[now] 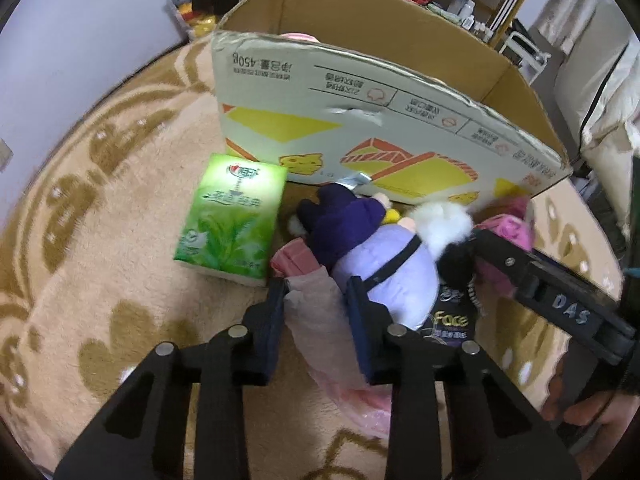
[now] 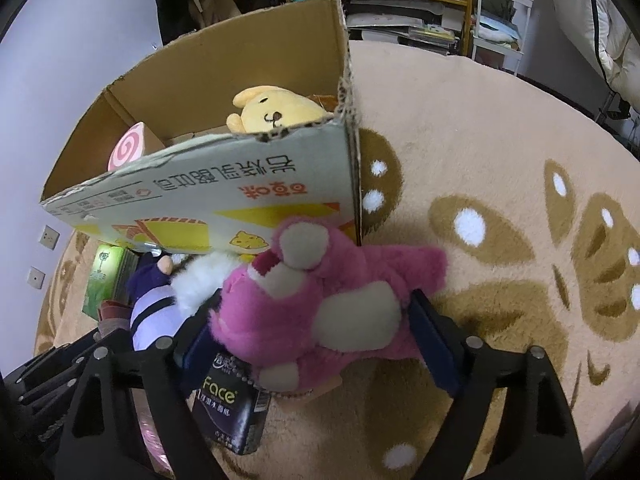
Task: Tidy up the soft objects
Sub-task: 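Lift the pink wrapped item with the left tool while the right tool lifts the pink bear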
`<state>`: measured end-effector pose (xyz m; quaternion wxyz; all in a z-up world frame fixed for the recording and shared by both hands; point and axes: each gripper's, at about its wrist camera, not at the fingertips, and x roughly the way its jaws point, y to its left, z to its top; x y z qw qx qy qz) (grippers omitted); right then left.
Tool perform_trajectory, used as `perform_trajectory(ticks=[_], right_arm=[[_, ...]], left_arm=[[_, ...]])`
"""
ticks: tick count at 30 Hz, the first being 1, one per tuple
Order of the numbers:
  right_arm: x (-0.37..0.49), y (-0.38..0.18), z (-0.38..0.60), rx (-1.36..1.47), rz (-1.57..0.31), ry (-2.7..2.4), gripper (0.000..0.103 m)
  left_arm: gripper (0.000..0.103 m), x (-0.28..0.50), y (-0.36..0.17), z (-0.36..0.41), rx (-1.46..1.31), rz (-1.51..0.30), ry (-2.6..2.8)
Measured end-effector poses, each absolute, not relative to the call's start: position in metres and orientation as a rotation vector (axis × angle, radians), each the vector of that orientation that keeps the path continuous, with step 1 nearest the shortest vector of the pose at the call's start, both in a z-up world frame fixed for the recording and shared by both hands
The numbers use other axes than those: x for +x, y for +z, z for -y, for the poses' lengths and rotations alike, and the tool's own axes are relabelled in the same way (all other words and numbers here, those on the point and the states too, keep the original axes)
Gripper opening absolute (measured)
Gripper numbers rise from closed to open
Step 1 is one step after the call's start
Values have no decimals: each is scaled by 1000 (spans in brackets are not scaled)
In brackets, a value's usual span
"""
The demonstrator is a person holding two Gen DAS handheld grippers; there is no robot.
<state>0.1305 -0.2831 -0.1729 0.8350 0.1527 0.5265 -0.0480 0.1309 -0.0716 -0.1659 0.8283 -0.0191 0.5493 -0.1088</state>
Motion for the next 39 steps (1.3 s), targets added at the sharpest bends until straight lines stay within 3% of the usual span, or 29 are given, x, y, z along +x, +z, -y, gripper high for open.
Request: perform_trajectory(ticks=[6, 26, 39], right_arm=[[123, -169, 282, 315, -1122, -114, 90], [111, -155, 290, 347, -1098, -103, 89], [103, -95, 269, 268, -928, -37, 88]], left_arm=[[21, 124, -162, 71, -26, -1160, -211], [20, 112, -139, 67, 46, -1102, -195], [14, 101, -100, 56, 63, -935, -146]])
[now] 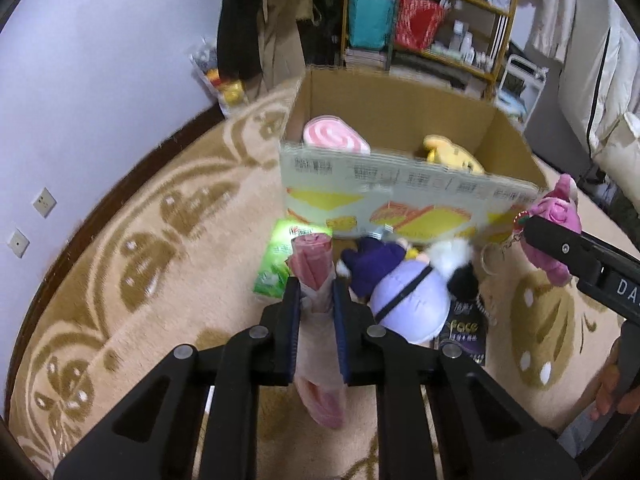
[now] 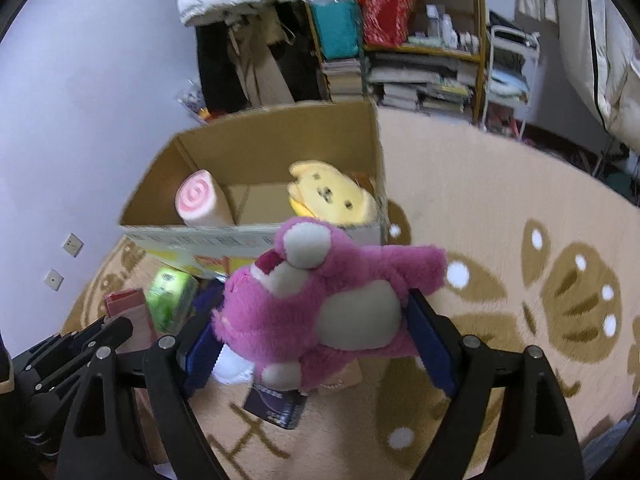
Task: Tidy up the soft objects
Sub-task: 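Lift the pink wrapped item with the left tool while the right tool lifts the pink bear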
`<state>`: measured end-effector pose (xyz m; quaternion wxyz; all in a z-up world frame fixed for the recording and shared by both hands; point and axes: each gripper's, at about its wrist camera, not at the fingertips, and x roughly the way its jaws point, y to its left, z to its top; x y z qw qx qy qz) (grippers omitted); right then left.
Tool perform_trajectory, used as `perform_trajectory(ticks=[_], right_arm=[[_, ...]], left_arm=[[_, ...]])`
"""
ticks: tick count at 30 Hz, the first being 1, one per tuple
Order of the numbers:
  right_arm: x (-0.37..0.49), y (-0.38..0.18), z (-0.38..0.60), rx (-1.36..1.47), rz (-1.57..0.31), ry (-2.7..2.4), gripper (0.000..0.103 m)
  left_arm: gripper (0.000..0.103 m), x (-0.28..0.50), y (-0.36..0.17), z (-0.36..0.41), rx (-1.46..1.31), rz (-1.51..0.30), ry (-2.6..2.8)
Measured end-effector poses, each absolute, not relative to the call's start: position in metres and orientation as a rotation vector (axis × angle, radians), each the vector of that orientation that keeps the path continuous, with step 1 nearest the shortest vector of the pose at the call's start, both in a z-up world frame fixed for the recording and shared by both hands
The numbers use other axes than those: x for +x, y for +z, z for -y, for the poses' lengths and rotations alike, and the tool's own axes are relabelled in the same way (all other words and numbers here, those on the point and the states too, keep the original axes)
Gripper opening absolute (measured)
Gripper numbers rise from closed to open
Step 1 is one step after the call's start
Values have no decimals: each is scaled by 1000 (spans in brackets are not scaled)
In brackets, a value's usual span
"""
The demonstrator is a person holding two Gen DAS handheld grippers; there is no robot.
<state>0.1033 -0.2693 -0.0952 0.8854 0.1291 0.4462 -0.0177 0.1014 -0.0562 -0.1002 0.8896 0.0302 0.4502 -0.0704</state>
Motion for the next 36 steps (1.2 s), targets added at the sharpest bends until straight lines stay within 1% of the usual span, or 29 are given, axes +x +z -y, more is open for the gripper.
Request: perform_trajectory(ticks=[7, 19, 27, 36], right_arm=[[94, -64, 256, 221, -839, -1, 88], [90, -17, 252, 168, -633, -7, 88], [114, -11, 242, 106, -584, -38, 88], [139, -24, 232, 88, -582, -75, 88]], left_arm=[[13, 97, -85, 54, 76, -873, -133], [13, 85, -18, 55, 131, -591, -82], [13, 111, 3, 54, 109, -522, -76], [13, 149, 11, 63, 118, -473, -88]])
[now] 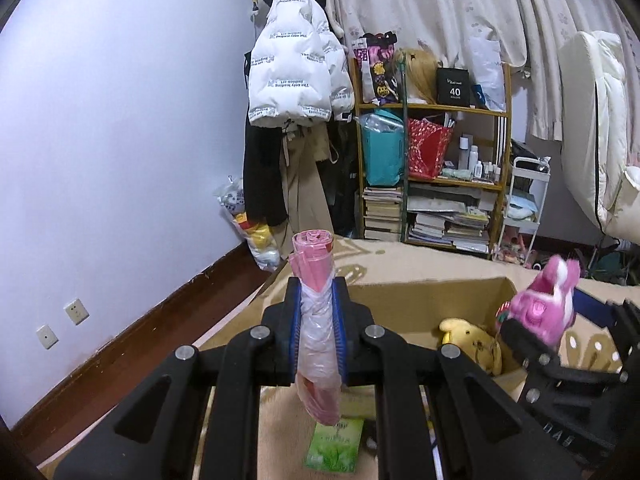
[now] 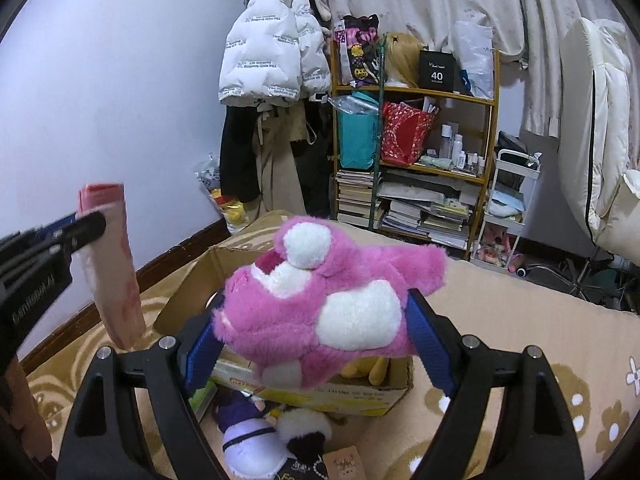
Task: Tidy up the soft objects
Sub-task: 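Lift the pink wrapped item with the left tool while the right tool lifts the pink bear, then lower the pink wrapped item into the box while the right tool drops the bear in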
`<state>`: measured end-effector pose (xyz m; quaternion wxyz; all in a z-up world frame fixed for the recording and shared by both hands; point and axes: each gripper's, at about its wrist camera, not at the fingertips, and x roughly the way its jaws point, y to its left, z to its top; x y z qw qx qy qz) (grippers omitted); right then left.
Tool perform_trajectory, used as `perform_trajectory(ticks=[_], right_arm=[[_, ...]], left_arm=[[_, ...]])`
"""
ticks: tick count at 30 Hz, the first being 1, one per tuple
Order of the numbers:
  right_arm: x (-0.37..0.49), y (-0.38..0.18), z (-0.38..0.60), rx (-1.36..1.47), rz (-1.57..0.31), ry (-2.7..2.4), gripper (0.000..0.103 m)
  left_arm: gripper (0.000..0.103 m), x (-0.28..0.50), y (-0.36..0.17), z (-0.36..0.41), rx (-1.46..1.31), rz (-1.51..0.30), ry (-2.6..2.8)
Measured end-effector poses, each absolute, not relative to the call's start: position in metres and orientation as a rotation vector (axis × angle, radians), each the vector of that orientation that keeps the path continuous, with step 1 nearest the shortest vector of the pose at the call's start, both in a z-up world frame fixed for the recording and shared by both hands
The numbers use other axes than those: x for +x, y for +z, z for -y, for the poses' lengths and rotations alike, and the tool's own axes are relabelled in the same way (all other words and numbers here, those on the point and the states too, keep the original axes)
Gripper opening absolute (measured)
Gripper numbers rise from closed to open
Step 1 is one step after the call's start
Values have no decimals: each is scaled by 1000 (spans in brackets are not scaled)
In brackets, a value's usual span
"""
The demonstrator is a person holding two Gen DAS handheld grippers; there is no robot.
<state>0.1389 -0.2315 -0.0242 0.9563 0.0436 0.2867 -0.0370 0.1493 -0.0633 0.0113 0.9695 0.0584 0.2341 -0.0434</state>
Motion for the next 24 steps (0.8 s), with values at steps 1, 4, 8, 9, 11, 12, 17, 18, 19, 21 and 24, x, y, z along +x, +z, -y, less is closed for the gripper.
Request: perform_trajectory(ticks=[1, 4, 8, 9, 11, 12, 17, 18, 19, 21, 24], right_arm=[[141, -25, 232, 91, -581, -76, 88], [150, -30, 233, 94, -588, -79, 88], [159, -37, 234, 81, -593, -92, 88], [160, -38, 235, 83, -595, -91, 88], [163, -42, 237, 94, -605, -89, 88], [164, -44, 239, 100, -608, -89, 89], [168, -53, 243, 123, -616, -72, 89], [169, -55, 243, 124, -618, -70, 89], [170, -57, 243, 125, -618, -71, 89], [171, -59, 244, 133, -625, -65, 90], [172, -61, 246, 153, -633, -47, 90]], left_arm=[[13, 153, 11, 64, 113, -478, -94], [14, 168, 10, 66, 91, -497, -115], [14, 181, 2, 67, 55, -517, -137], [14, 184, 0, 67, 42, -524, -149], [14, 187, -4, 69, 34, -530, -164], [14, 189, -6, 72, 41, -535, -166], [17, 197, -17, 80, 53, -550, -181], [18, 199, -18, 80, 52, -554, -182], [19, 201, -19, 80, 47, -564, -183], [21, 204, -22, 79, 36, -583, -180], [30, 208, -26, 76, 42, -619, -152]])
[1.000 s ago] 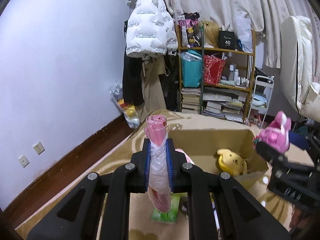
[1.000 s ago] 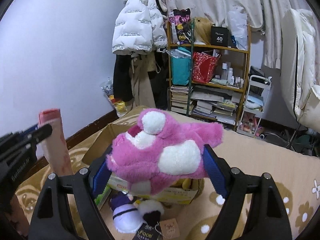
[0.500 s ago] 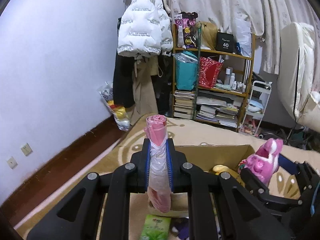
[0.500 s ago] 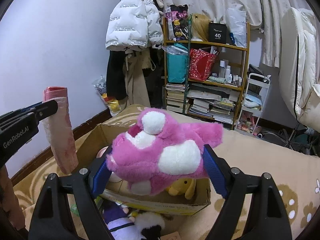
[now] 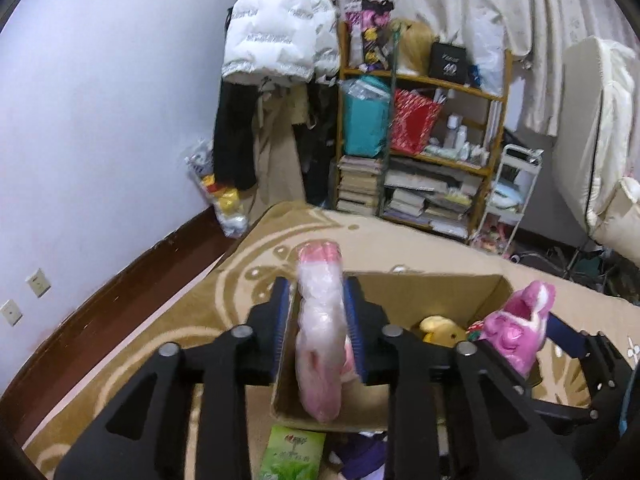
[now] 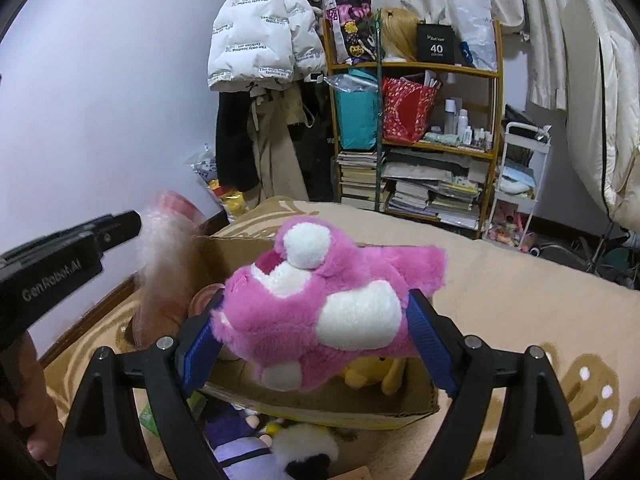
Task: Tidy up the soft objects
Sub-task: 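Lower the pink wrapped item into the box while the right tool drops the bear in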
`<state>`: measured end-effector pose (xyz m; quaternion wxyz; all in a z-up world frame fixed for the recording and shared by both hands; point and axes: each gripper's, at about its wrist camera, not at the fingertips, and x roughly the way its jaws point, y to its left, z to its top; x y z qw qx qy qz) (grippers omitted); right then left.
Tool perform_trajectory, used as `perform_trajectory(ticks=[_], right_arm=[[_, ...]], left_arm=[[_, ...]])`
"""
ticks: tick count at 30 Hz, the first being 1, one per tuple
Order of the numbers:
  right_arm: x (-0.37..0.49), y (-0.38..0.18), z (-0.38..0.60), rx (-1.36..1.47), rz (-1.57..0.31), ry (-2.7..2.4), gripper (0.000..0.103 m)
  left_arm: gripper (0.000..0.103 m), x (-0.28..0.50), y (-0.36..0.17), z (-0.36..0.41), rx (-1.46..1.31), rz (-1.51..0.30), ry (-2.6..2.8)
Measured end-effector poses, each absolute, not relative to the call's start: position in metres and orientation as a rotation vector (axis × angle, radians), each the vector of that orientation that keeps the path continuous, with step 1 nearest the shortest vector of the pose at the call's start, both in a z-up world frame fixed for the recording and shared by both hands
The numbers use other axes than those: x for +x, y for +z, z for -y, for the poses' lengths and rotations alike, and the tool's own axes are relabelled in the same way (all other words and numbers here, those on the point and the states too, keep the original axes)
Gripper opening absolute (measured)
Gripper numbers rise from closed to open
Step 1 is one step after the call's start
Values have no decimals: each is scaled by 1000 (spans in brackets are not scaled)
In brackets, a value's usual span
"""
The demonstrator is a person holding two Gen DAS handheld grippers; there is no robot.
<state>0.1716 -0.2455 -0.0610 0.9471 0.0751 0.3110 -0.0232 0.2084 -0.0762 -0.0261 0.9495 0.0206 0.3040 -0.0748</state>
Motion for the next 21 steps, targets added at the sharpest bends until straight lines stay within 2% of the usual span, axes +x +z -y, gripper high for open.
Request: perform_trajectory(ticks=[3, 6, 7, 9, 10, 14, 16, 21], right_arm=[[172, -60, 246, 149, -634, -45, 91], [173, -60, 247, 151, -635, -51, 95], [173, -59, 248, 155, -633, -51, 96], [173, -58, 249, 168, -632, -50, 103], [172, -57, 250, 176, -629, -51, 103], [168, -51, 251, 188, -632, -48, 103], [165, -49, 251, 186, -633, -49, 103], [155, -43, 250, 235, -638, -36, 103]], left_arm=[[34, 208, -26, 72, 43, -626, -139], [57, 204, -25, 68, 45, -624, -122], [60, 201, -24, 67, 50, -615, -113], [64, 197, -23, 65, 73, -613, -101], [70, 197, -23, 63, 76, -623, -100], [78, 190, -23, 52, 57, -643, -84], [88, 186, -23, 47, 49, -650, -79], [90, 171, -16, 38, 60, -655, -75]])
